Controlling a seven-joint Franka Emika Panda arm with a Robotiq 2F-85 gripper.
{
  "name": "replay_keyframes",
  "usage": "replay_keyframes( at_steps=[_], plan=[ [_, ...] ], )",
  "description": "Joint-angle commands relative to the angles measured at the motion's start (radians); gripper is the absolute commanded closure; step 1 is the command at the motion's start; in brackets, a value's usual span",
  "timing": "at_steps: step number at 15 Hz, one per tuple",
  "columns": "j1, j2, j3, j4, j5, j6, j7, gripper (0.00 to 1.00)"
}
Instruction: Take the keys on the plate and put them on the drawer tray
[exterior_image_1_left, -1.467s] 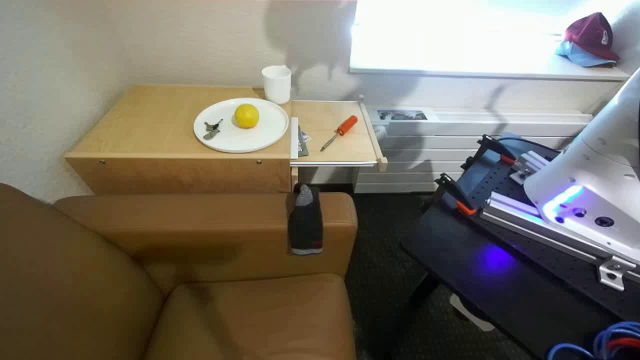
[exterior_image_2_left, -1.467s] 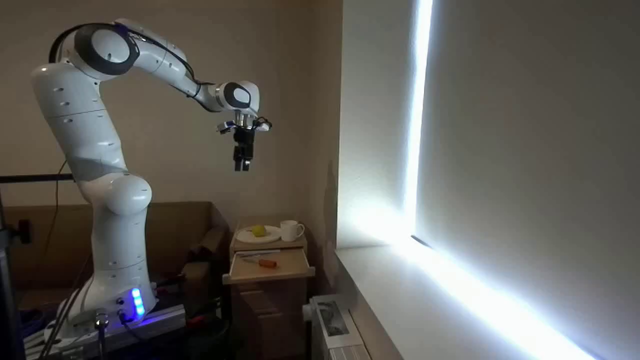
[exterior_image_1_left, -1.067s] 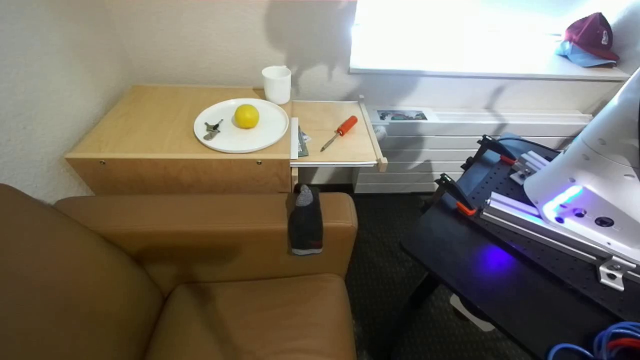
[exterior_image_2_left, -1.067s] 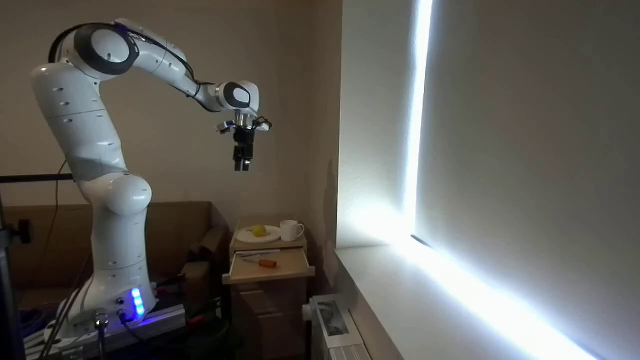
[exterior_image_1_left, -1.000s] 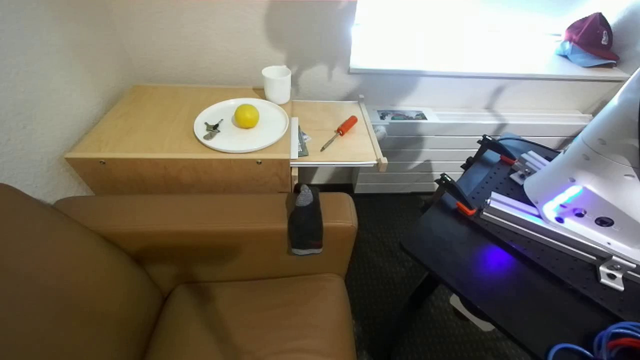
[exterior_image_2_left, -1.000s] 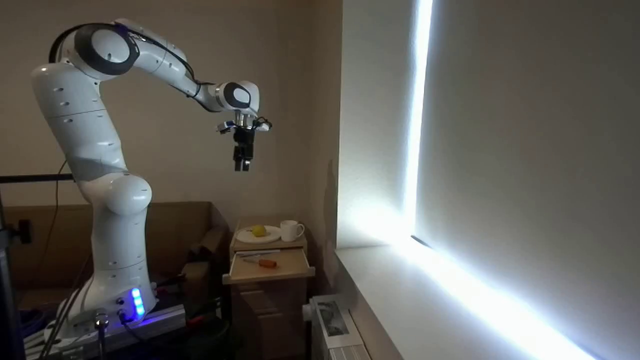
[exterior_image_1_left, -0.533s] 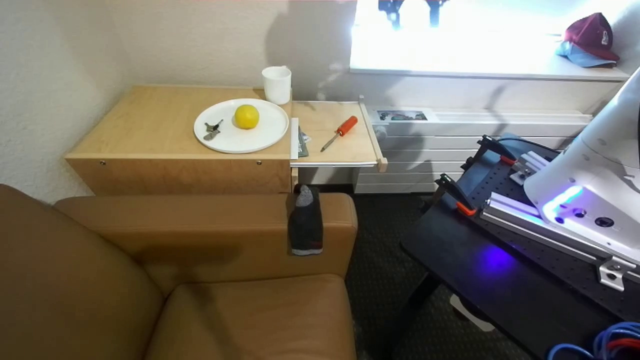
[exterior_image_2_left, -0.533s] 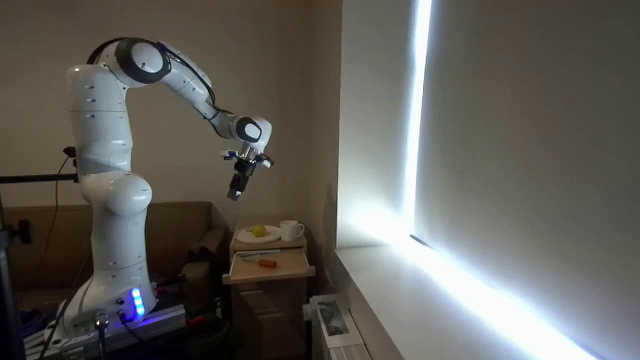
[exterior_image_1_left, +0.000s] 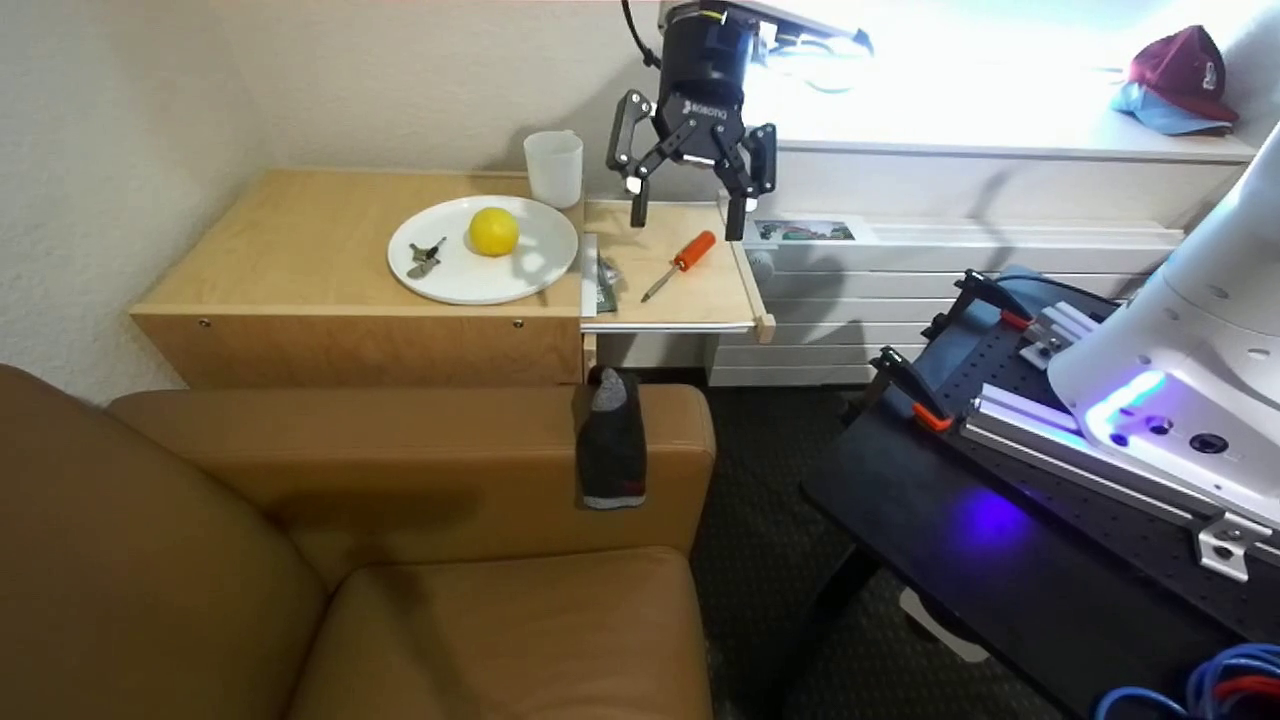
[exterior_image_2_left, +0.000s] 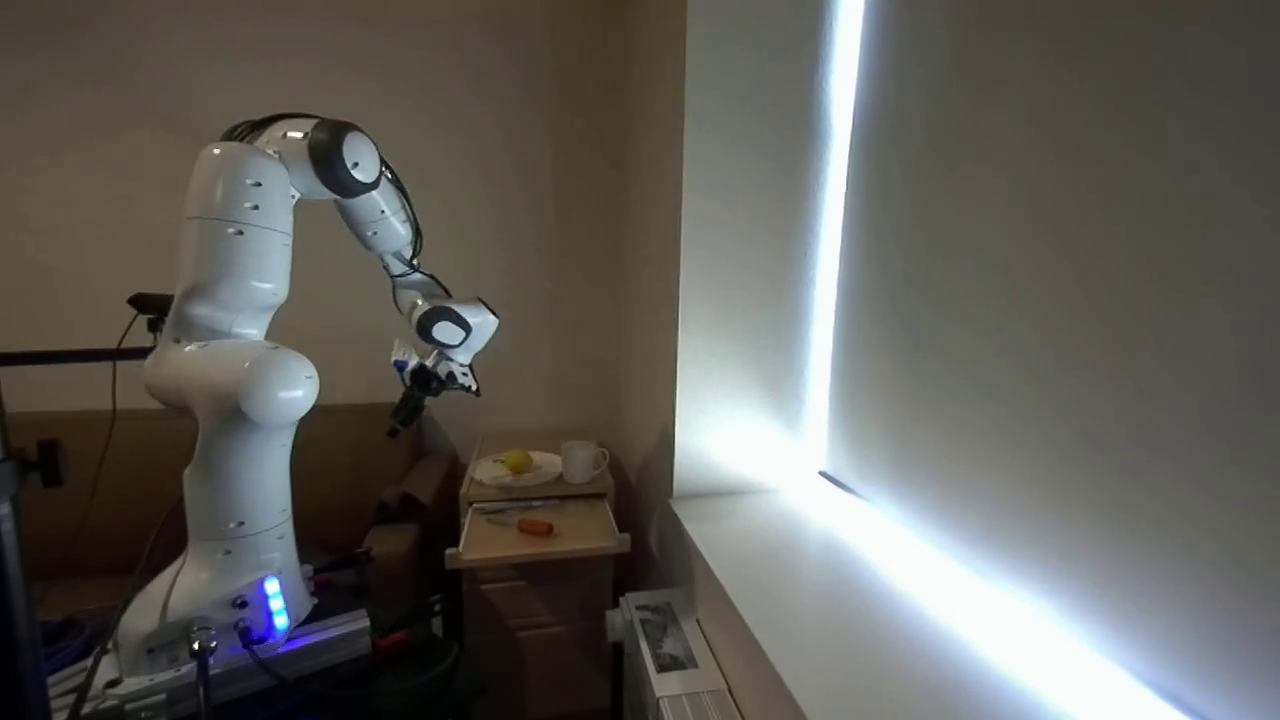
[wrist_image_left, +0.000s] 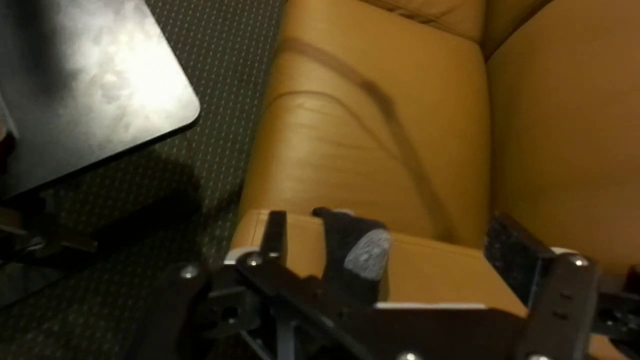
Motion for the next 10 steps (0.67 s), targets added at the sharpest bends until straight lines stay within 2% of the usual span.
replay_keyframes(
  at_steps=[1, 3, 4, 6, 8, 10],
  plan=[
    [0.020, -0.003, -0.002, 0.003, 0.019, -0.003, 0.001, 0.00],
    [0.021, -0.007, -0.002, 0.005, 0.026, -0.004, 0.001, 0.00],
    [0.036, 0.001, -0.007, -0.004, -0.018, 0.091, 0.050, 0.00],
    [0.076, 0.060, 0.024, 0.046, 0.046, 0.278, 0.115, 0.00],
    [0.133, 0.095, 0.053, 0.100, 0.048, 0.444, 0.212, 0.00],
    [0.208, 0.139, 0.047, 0.170, -0.094, 0.595, 0.377, 0.00]
  ],
)
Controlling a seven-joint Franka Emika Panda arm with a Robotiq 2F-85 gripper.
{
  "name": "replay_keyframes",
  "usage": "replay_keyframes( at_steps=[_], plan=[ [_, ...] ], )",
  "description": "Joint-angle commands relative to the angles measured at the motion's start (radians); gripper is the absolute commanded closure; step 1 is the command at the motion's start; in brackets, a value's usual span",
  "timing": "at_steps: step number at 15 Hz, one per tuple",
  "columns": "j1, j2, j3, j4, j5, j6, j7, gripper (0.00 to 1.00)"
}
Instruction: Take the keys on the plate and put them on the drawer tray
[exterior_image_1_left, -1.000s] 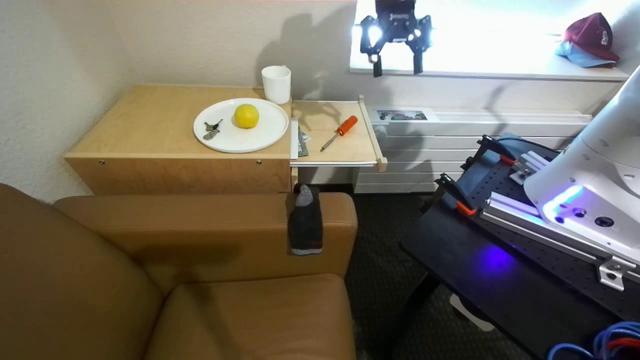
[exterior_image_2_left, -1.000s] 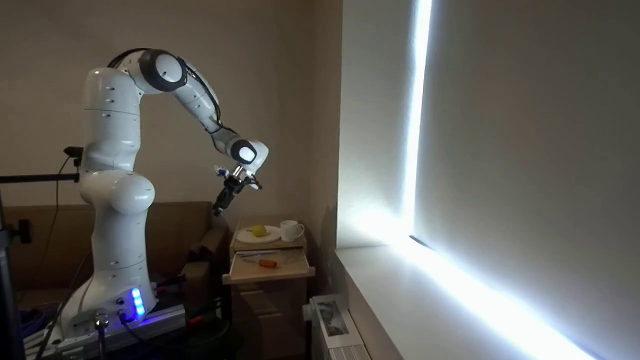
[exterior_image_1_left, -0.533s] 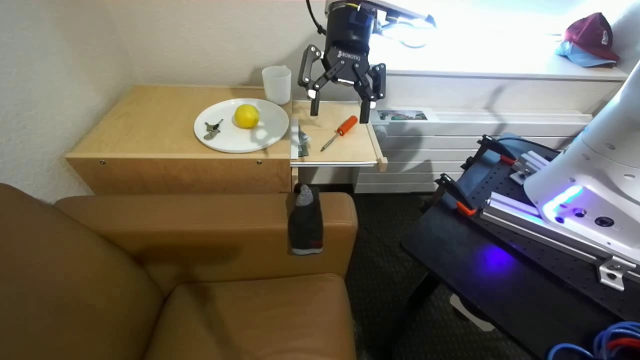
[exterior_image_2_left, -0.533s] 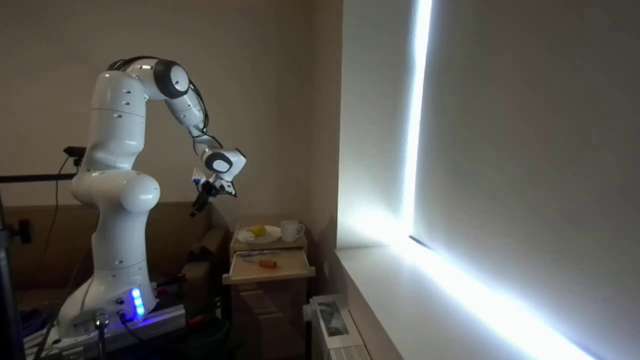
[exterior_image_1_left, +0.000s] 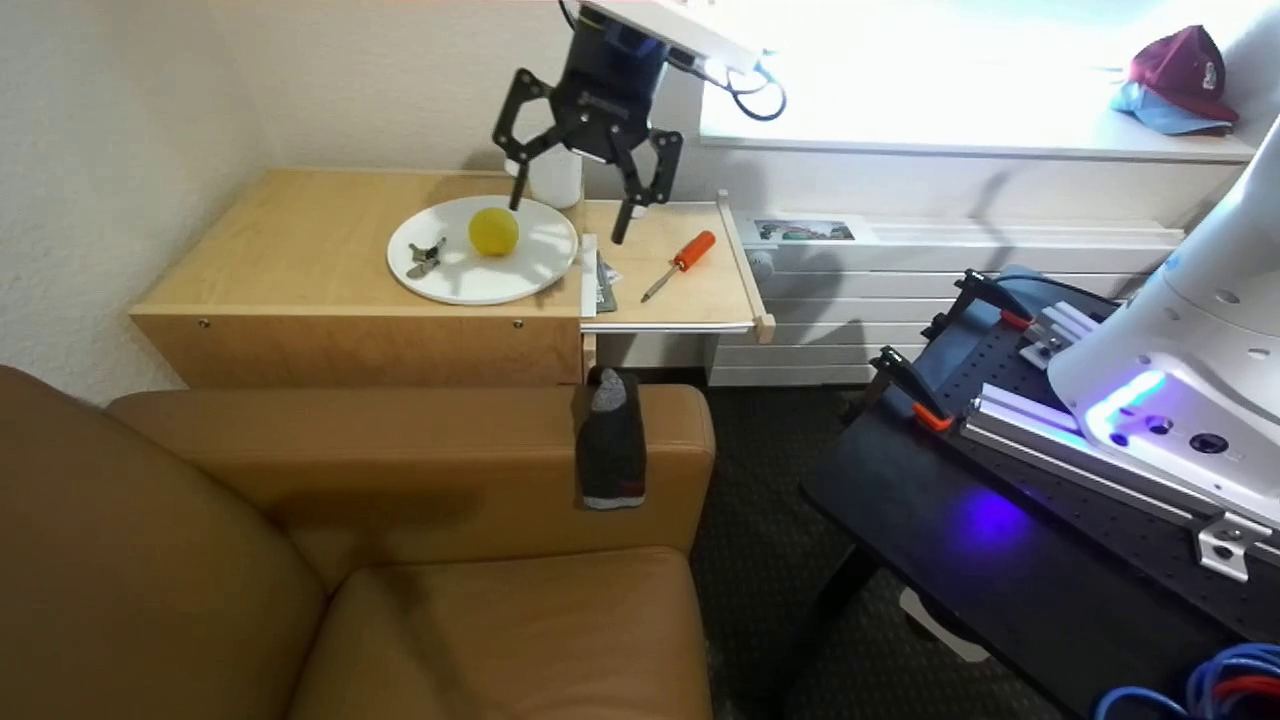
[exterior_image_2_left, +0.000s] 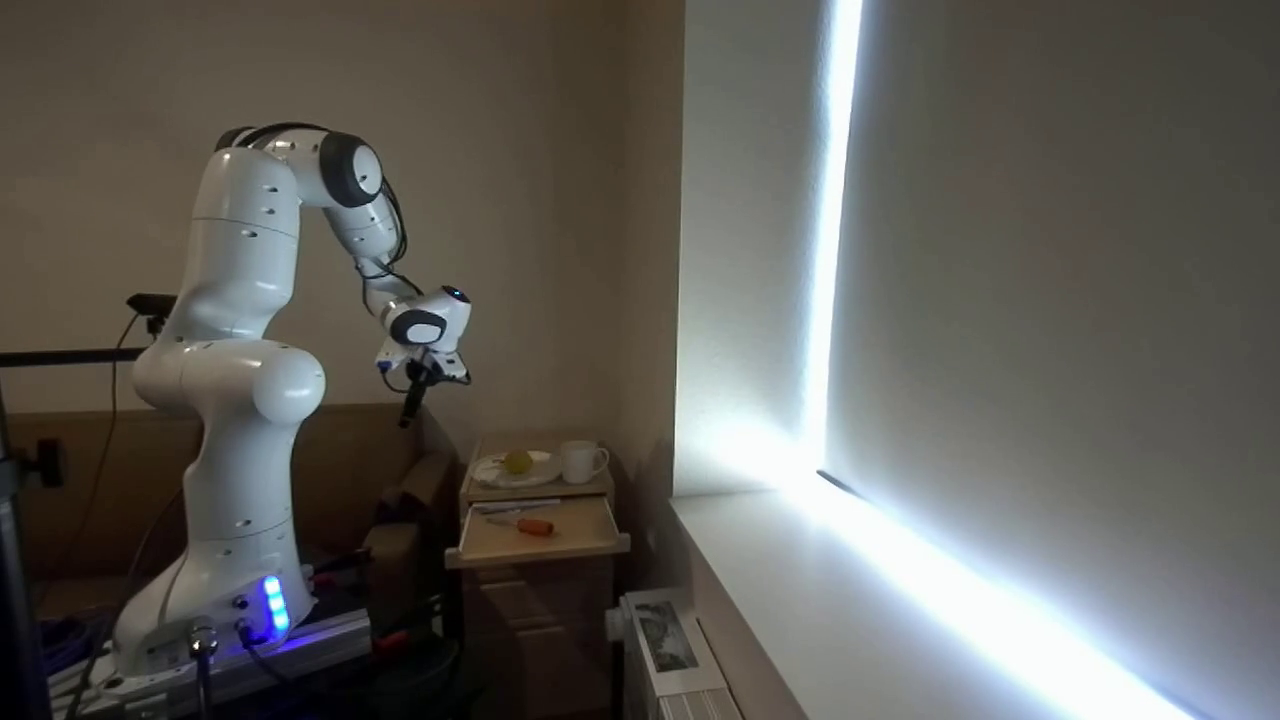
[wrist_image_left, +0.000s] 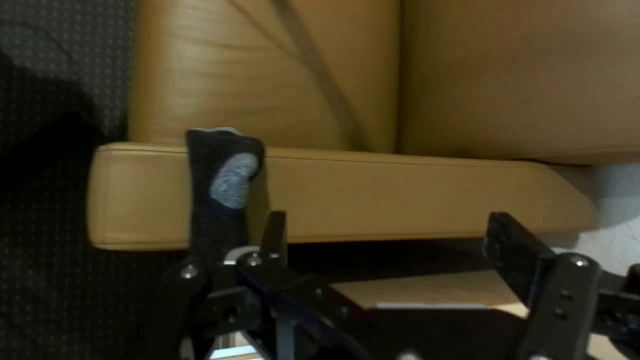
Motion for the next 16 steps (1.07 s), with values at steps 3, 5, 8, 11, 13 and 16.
replay_keyframes(
  at_steps=[3, 5, 8, 11, 13, 16],
  plan=[
    [0.278, 0.134, -0.203, 0.167, -0.430, 0.268, 0.429, 0.00],
    [0.379, 0.134, -0.343, 0.191, -0.593, 0.264, 0.633, 0.00],
    [0.311, 0.125, -0.271, 0.176, -0.610, 0.260, 0.633, 0.00],
    [0.360, 0.186, -0.354, 0.232, -0.741, 0.223, 0.772, 0.00],
    [0.363, 0.257, -0.373, 0.330, -0.771, 0.235, 0.943, 0.00],
    [0.388, 0.371, -0.420, 0.509, -0.806, 0.231, 1.143, 0.00]
  ],
)
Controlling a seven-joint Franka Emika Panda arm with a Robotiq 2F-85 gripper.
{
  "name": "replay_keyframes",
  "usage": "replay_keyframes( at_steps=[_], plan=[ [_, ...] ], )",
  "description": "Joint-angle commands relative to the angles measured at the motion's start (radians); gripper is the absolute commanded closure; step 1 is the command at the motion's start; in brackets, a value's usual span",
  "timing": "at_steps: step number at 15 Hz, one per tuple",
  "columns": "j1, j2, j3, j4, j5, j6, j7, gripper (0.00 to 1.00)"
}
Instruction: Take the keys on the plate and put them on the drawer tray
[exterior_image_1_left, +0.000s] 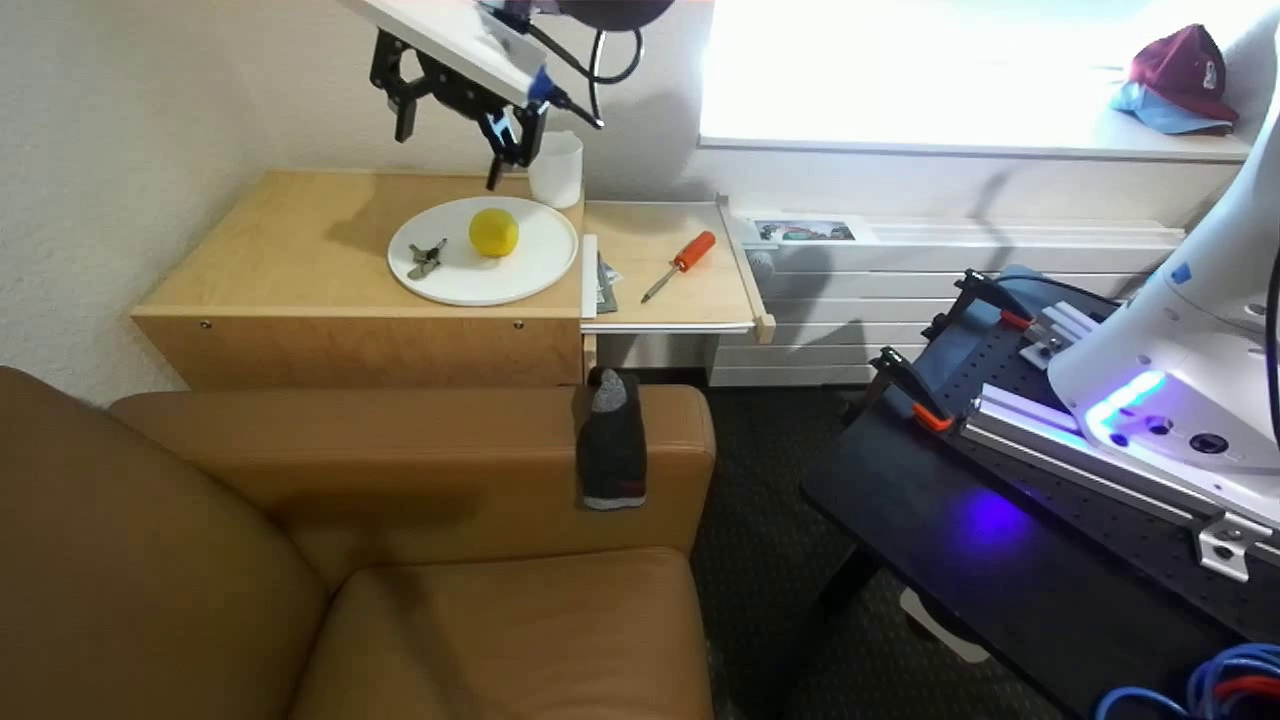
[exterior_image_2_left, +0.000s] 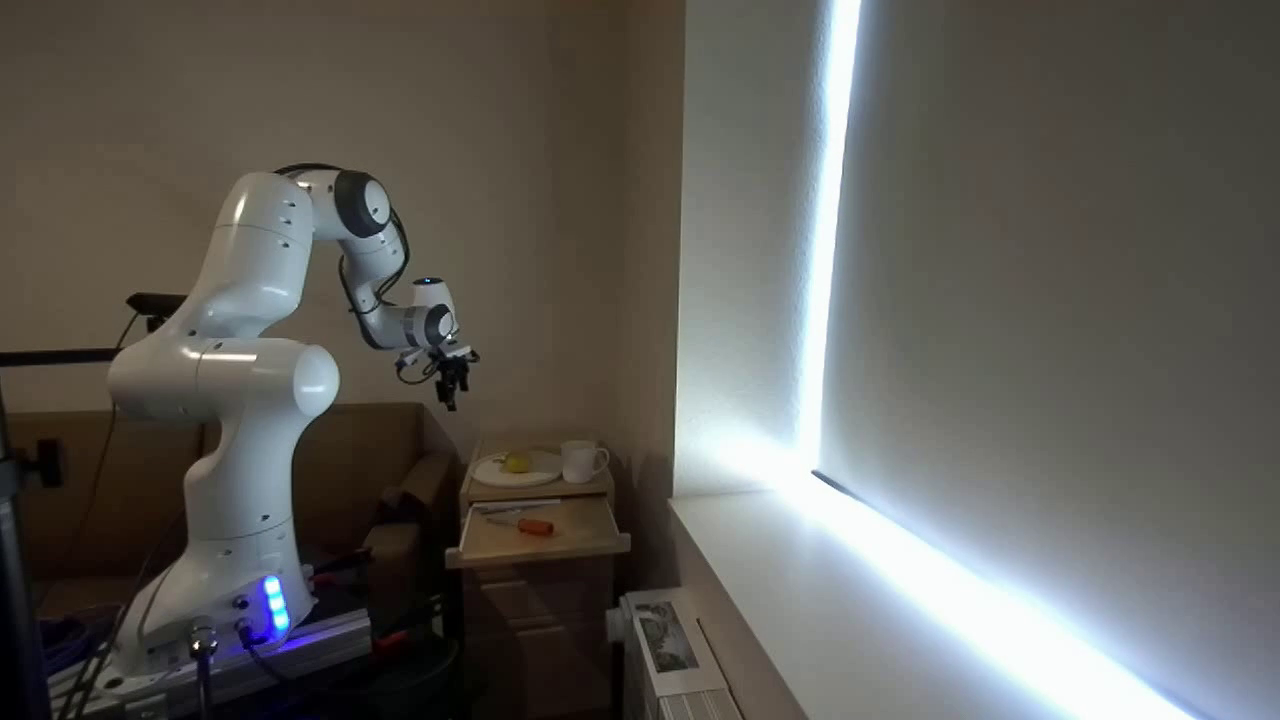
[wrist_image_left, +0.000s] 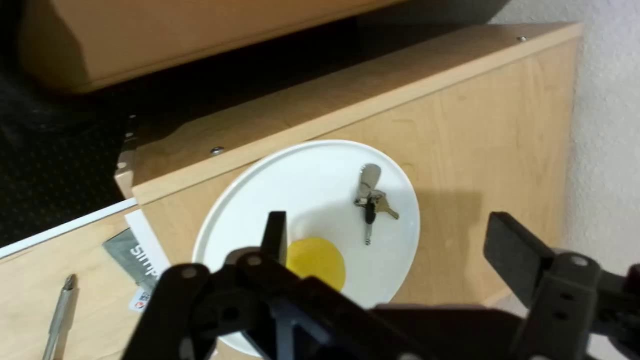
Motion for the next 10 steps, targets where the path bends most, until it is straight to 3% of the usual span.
replay_keyframes(
  at_steps=[1, 3, 5, 7, 8, 10],
  plan=[
    [0.053, 0.165, -0.084, 0.241, -0.068, -0.026, 0.247, 0.00],
    [0.103, 0.255, -0.168, 0.363, -0.128, -0.070, 0.403, 0.00],
    [0.115, 0.326, -0.206, 0.461, -0.153, -0.176, 0.515, 0.00],
    [0.065, 0.347, -0.133, 0.524, -0.110, -0.305, 0.539, 0.00],
    [0.071, 0.303, -0.138, 0.436, -0.162, -0.215, 0.526, 0.00],
    [0.062, 0.334, -0.123, 0.491, -0.161, -0.271, 0.554, 0.00]
  ],
)
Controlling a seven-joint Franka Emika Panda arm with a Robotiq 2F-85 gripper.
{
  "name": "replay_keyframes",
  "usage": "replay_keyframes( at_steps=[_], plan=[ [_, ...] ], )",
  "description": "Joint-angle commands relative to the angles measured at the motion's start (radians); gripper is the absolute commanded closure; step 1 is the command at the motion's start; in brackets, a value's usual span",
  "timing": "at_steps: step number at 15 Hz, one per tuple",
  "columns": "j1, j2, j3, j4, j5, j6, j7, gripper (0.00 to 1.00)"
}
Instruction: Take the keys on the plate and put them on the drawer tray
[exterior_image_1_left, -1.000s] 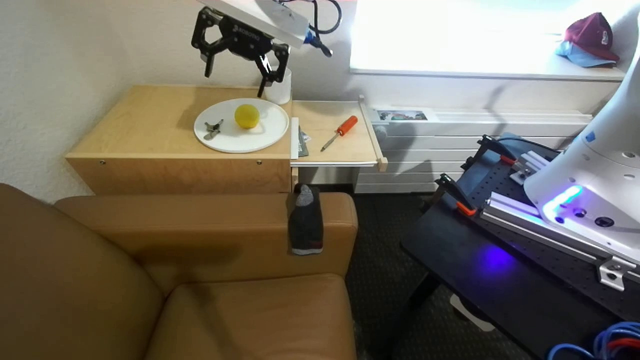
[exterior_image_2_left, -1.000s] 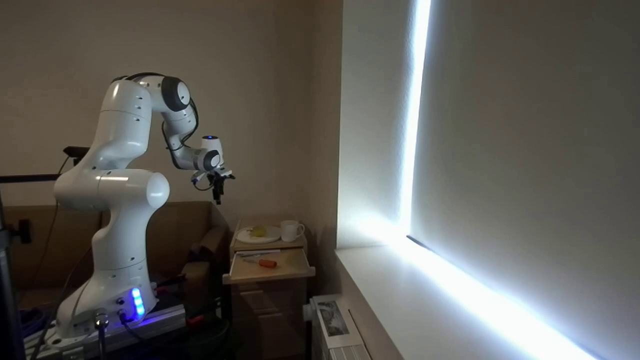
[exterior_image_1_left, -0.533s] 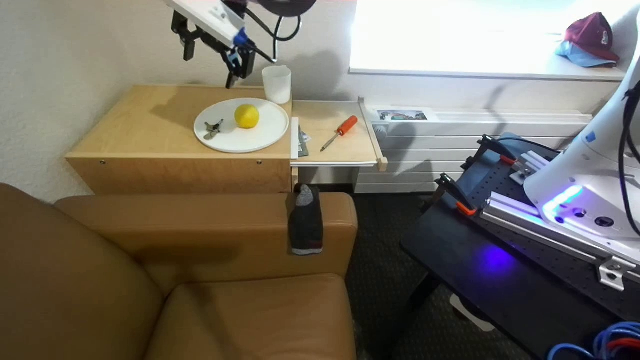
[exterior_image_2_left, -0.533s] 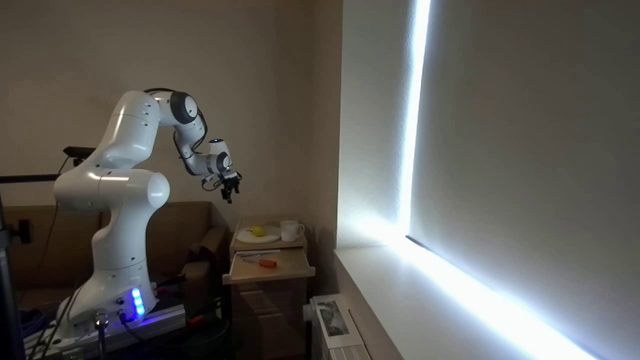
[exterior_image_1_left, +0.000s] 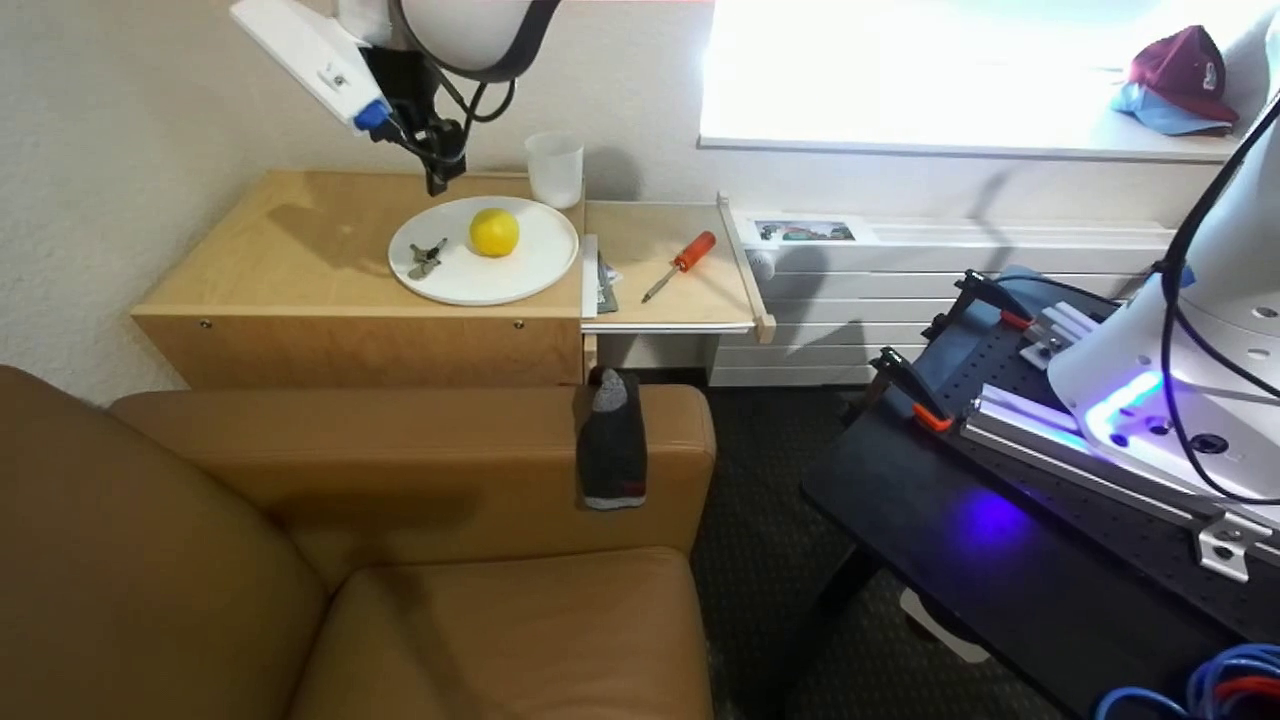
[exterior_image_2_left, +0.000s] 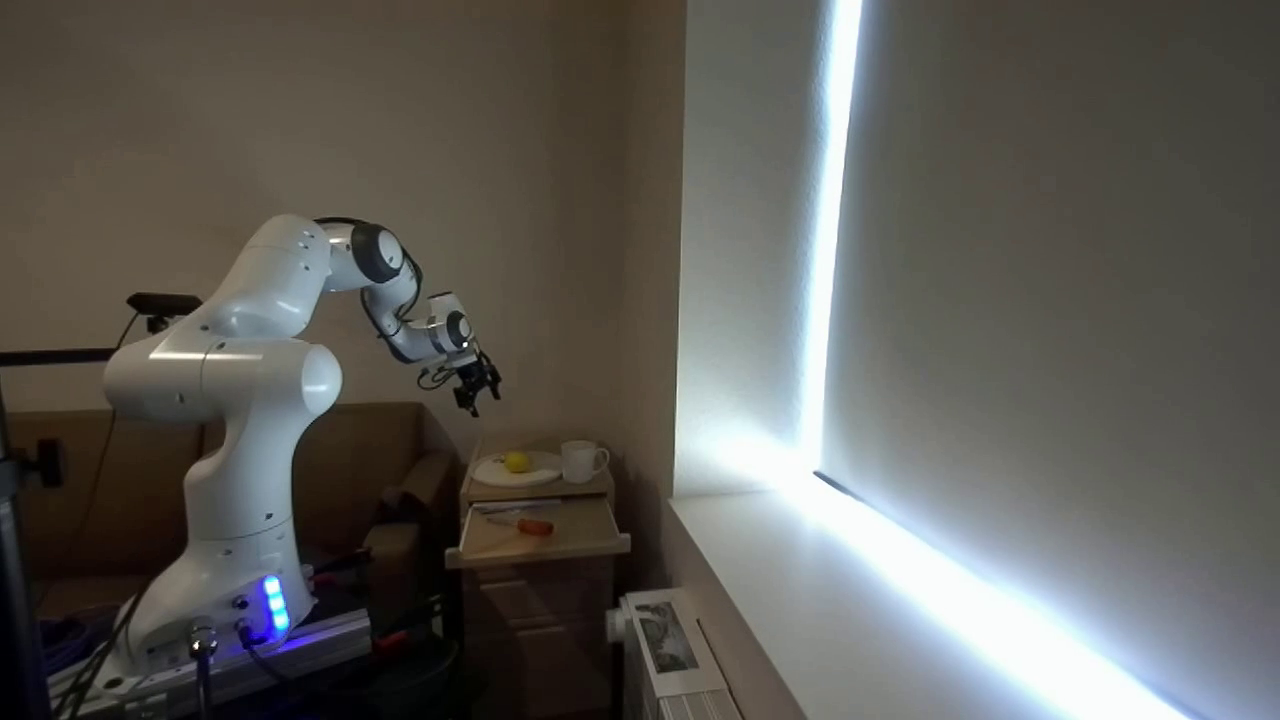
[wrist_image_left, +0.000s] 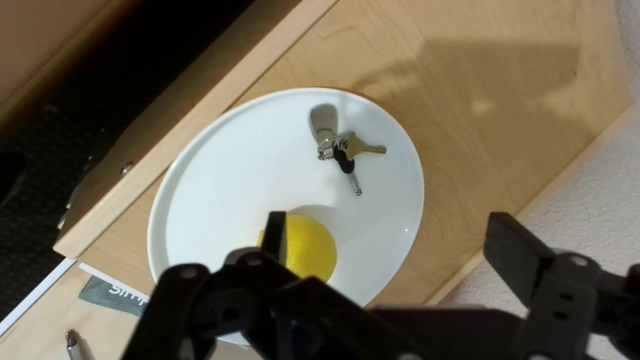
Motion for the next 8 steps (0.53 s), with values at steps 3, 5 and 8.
replay_keyframes(
  at_steps=[3, 5, 8],
  plan=[
    [-0.025, 0.063, 0.023, 0.054, -0.070, -0.070, 0.030, 0.00],
    [-0.038, 0.144, 0.019, 0.109, -0.071, -0.069, 0.091, 0.00],
    [-0.106, 0.235, 0.082, 0.190, 0.003, -0.052, 0.132, 0.00]
  ],
)
